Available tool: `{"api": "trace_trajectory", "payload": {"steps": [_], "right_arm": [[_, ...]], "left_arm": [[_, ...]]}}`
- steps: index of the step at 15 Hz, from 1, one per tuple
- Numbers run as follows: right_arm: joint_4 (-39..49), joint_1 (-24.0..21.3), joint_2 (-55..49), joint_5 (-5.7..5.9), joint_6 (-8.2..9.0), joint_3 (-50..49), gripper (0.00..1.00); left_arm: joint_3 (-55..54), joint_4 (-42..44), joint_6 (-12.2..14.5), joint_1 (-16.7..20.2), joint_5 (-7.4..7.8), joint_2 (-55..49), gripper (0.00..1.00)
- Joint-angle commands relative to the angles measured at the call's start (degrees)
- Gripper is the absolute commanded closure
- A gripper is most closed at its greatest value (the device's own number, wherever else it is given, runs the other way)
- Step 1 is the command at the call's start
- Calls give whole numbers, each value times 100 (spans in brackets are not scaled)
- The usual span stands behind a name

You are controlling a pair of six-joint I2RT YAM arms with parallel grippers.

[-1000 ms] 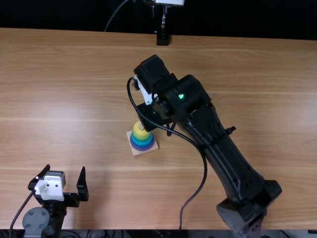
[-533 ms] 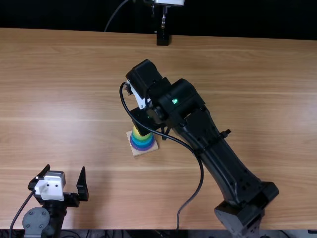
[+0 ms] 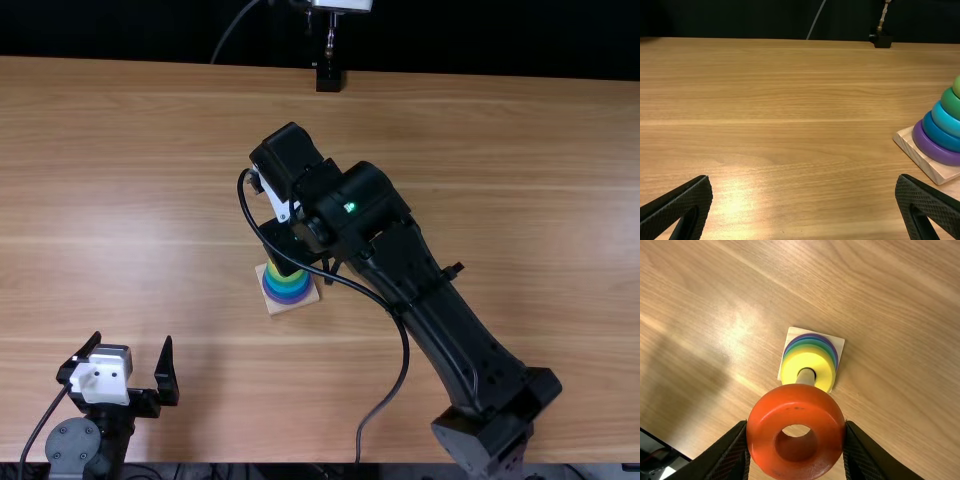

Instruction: Build the Hanoi tower: stack the rings onto the peg from bottom to top in this color order: purple, dark blue, light blue, dark green, light green, yellow, orange.

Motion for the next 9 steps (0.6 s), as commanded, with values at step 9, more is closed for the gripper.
{"api": "trace_trajectory", "payload": {"steps": [9], "right_arm": [[17, 16, 253, -38, 41, 109, 100]], "left_arm": [[-591, -445, 27, 49, 34, -67, 0]]}}
